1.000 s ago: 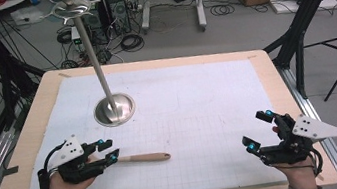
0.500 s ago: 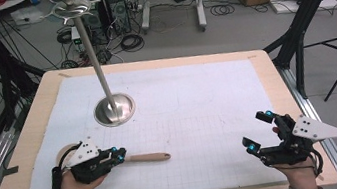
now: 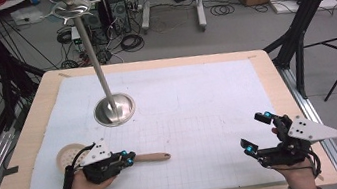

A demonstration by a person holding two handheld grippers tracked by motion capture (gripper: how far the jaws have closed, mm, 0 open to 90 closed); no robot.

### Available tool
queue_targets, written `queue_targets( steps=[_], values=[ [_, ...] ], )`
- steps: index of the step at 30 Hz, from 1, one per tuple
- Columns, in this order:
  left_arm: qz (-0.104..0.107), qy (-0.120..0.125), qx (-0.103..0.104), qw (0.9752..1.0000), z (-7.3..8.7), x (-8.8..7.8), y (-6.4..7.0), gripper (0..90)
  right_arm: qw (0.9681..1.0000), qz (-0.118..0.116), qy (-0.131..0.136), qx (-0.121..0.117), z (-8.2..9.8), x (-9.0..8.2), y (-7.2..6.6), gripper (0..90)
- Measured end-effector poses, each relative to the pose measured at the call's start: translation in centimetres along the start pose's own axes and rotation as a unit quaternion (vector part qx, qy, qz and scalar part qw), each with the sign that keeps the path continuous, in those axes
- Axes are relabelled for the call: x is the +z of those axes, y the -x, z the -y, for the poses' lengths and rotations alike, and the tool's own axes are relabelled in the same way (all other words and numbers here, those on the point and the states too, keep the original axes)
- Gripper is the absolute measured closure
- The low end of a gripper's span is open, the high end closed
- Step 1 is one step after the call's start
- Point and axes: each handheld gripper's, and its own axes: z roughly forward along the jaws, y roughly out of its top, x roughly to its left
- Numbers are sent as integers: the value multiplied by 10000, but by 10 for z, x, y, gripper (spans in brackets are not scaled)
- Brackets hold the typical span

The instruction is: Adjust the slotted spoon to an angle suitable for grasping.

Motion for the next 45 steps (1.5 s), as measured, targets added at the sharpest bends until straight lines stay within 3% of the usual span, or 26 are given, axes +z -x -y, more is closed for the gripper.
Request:
queue_targets(
  steps=[10, 19, 26, 45],
  values=[
    [116, -240, 9, 9996, 5, 14, 1, 875, 10000, 24, -9, 1, 1, -1, 0, 78],
    [99, -333, -34, 9994, 5, 16, 0, 887, 10000, 86, 41, 18, 2, -5, 0, 79],
    [60, -433, 58, 9990, 3, 18, 0, 893, 10000, 95, 24, 9, 2, -7, -1, 78],
    [-330, -581, 160, 9976, -2, 29, -5, 894, 9997, 241, 46, 51, 5, -20, -3, 79]
  ],
)
